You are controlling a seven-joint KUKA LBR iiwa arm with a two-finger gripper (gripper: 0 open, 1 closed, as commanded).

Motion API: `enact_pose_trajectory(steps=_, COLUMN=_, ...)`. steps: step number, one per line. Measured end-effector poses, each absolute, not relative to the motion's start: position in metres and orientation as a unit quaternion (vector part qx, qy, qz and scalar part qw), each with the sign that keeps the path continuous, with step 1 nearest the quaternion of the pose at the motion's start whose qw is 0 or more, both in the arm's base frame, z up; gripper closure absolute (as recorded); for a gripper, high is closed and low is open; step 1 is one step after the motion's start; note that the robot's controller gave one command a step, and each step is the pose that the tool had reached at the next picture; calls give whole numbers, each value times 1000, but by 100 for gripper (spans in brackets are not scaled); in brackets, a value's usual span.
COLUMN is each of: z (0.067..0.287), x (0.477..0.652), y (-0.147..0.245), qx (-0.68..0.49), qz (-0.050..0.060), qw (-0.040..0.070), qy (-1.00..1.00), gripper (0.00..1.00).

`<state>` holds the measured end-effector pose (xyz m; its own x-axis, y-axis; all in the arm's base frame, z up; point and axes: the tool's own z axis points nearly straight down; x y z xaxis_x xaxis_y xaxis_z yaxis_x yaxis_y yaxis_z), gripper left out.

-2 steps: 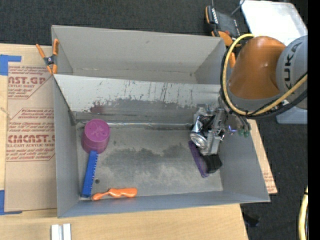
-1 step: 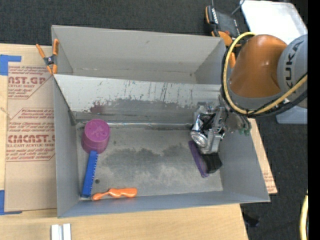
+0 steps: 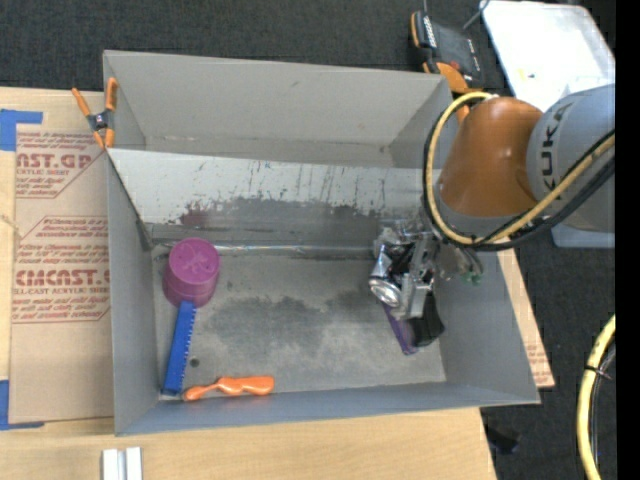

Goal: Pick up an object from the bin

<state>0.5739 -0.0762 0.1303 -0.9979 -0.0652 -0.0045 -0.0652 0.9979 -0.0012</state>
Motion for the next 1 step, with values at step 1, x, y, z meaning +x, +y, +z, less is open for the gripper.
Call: enact_pose_trajectory(steps=1, z=107, x=571, y=-78, qx=61, qz=1, qw=1, qy=998, gripper=0)
